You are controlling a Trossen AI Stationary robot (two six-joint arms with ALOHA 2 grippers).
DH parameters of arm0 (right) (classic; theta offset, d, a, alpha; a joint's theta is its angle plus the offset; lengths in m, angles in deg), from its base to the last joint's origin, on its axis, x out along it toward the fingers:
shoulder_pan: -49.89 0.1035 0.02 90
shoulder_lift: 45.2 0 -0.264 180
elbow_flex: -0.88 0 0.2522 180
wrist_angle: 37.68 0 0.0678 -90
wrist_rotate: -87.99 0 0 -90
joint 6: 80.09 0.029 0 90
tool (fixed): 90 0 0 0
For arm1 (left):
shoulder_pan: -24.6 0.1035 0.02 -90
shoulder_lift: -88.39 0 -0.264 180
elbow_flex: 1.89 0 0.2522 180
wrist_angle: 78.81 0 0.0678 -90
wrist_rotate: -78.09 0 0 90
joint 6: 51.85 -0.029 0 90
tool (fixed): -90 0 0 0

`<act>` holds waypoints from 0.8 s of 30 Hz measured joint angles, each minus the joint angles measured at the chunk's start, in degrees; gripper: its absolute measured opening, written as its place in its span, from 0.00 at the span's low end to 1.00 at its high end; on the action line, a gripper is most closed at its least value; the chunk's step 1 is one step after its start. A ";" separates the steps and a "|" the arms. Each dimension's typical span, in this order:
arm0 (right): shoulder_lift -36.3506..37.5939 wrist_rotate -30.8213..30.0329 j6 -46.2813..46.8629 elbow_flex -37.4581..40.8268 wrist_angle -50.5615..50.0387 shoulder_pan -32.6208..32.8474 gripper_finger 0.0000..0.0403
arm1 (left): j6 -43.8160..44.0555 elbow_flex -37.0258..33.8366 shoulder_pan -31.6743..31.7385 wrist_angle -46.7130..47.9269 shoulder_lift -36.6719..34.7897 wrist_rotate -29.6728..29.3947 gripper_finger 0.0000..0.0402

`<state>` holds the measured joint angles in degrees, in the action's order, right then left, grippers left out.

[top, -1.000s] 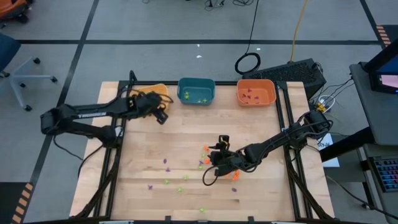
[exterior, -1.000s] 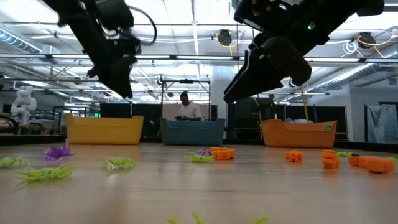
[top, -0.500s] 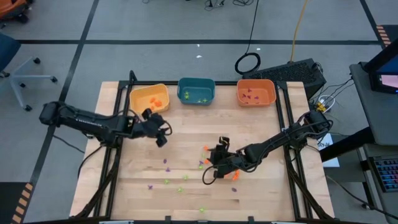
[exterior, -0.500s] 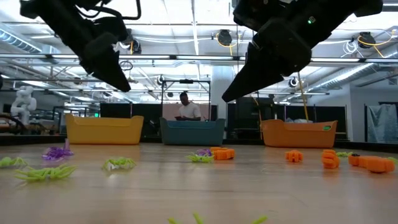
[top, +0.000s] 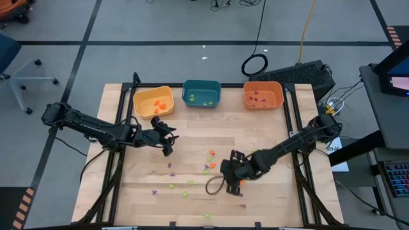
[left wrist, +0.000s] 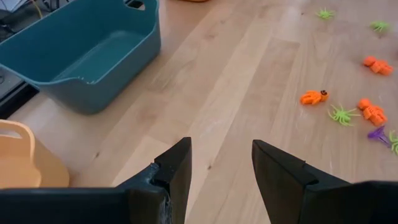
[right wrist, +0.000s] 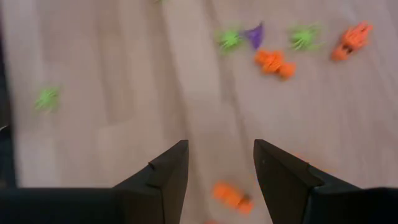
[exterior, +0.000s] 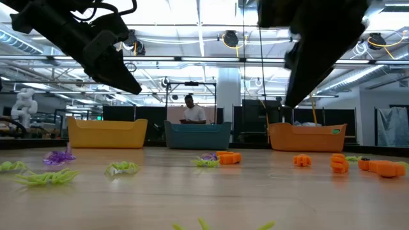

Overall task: Sort Halloween decoration
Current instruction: Put the violet witch hat toy into the orange bin

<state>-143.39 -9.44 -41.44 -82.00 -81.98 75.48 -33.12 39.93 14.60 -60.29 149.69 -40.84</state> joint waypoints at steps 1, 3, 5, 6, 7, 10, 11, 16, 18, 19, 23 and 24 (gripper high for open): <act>0.00 -0.01 0.63 -1.34 -1.63 1.07 0.41 | 0.08 0.00 0.00 -0.13 -0.02 -0.02 0.41; 0.00 0.01 1.47 -3.53 -3.17 3.13 0.41 | 0.43 0.00 -0.05 -0.04 -0.01 0.01 0.41; 0.00 -0.11 2.71 -5.27 -4.58 5.09 0.41 | 1.95 -0.13 -0.45 -0.15 0.11 0.00 0.41; 0.00 -0.38 3.59 -5.75 -4.88 5.94 0.41 | 3.13 -0.32 -0.74 -0.17 0.32 0.02 0.41; 0.00 -1.02 4.77 -5.99 -4.91 6.72 0.41 | 4.04 -0.50 -1.11 0.14 0.62 0.05 0.41; -0.01 -1.57 9.23 -6.05 -6.17 8.84 0.41 | 6.65 -0.92 -2.65 0.07 2.06 0.20 0.41; -0.11 -1.50 11.10 -6.05 -7.00 9.48 0.41 | 7.70 -1.02 -3.19 -0.10 2.67 0.21 0.41; -1.72 -1.44 16.54 -6.03 -9.64 12.95 0.41 | 10.79 -1.29 -5.78 -0.56 6.09 0.15 0.41; -2.55 -1.42 17.54 -6.05 -9.62 13.96 0.41 | 10.91 -1.29 -6.43 -1.40 7.42 0.16 0.41; -2.97 -1.44 17.95 -6.03 -9.60 14.42 0.41 | 10.95 -1.29 -6.75 -2.33 8.06 0.15 0.41; -5.09 -2.17 19.45 -6.03 -9.58 16.30 0.42 | 10.90 -1.29 -7.08 -5.30 9.95 0.13 0.41; -5.60 -2.93 19.86 -6.03 -9.55 16.87 0.43 | 10.92 -1.29 -7.06 -5.91 10.24 0.13 0.41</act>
<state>-148.99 -12.36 -21.57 -88.03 -91.53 92.35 -22.20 38.64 7.54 -66.19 159.93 -40.71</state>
